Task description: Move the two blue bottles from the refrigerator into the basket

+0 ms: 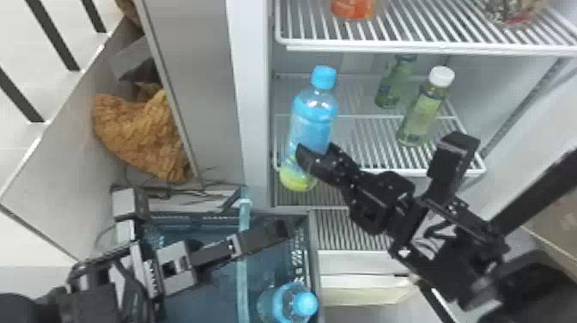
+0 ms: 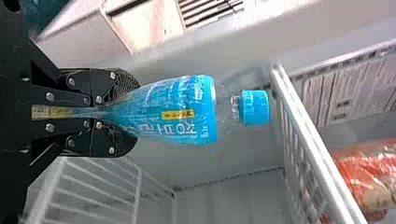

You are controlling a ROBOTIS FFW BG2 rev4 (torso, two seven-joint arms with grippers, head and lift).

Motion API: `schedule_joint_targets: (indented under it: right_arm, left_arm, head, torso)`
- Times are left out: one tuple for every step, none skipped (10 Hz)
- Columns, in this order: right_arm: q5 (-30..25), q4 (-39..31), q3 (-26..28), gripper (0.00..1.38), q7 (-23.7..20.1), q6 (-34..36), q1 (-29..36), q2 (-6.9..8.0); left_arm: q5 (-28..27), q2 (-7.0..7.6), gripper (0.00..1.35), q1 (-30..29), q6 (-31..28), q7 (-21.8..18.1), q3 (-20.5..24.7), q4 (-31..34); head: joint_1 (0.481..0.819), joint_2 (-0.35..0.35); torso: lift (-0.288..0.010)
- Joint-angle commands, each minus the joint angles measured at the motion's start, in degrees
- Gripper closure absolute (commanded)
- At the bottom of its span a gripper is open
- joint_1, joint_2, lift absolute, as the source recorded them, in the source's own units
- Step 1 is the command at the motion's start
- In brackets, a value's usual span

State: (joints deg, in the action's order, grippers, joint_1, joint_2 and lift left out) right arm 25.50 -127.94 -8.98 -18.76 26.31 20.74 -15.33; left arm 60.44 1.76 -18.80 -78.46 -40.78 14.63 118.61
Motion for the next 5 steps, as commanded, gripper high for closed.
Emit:
schedule_joint_targets:
  right_arm:
    - [1.6,-2.8,-0.3,1.11,-0.3,1.7,2.3,-0.05]
    - [2.3,-3.2,-0.8,1.11,-0.7,2.8,3.2,-0.05]
    - [2.7,-3.3,-1.6,1.11,-0.9,3.9,3.7,-0.05]
    - [3.4,-3.6,-2.7,1.11,-1.3,5.2,4.3,-0.49]
    - [3.6,-3.9,-3.4,1.11,-1.6,6.7,4.7,-0.84]
  left_arm:
    - [0.0,-0.01,1.2,0.2,0.0,0.0,-0.1,0.0]
    - [0.0,-0.09,1.2,0.4,0.0,0.1,-0.1,0.0]
    - [0.0,-0.09,1.2,0.4,0.0,0.1,-0.1,0.0]
    - [0.2,-0.09,1.2,0.4,0.0,0.1,-0.1,-0.1]
    - [0.3,-0.09,1.2,0.5,0.0,0.1,-0.1,-0.1]
  head:
    - [0.695,-0.029]
    - [0.695,-0.018]
    - [0.695,-0.011]
    - [0.695,0.002]
    - [0.695,0.02]
  torso:
    - [-0.22]
    - [-0.22]
    - [-0.22]
    - [-0.22]
    - [-0.22]
